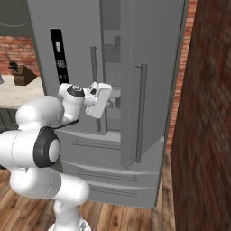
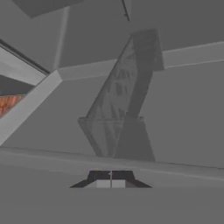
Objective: Place one of the steaks on the plate and the other in the bowl. Then place the bowl in the fridge.
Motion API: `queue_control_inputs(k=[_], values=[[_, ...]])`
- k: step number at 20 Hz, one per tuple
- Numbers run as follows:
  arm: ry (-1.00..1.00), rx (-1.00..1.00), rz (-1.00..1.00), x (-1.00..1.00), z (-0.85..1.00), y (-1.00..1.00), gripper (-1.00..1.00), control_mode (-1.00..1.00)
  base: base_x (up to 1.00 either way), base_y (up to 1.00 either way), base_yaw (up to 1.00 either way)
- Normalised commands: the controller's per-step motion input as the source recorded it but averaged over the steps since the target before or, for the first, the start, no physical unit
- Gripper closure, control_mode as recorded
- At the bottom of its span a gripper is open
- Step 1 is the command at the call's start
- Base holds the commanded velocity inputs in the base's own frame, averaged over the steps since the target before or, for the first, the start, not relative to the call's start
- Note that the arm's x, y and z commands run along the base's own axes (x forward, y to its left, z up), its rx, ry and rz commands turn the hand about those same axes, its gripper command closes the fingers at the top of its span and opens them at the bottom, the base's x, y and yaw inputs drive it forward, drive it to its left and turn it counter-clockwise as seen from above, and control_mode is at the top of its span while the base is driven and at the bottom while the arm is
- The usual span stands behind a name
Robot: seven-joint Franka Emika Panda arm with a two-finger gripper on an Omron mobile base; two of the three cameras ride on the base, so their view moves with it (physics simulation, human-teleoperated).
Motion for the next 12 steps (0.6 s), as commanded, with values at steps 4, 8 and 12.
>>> queue_control_inputs(k=[4,8,12], values=[[0.00,-0.05,0.00,0.34,-0.16,-0.10,1.00,-1.00,0.00,0.00,0.00],[0.00,-0.01,0.00,0.33,-0.12,-0.38,1.00,-1.00,0.00,0.00,0.00],[0.00,-0.01,0.00,0.49,-0.18,-0.32,1.00,-1.00,0.00,0.00,0.00]])
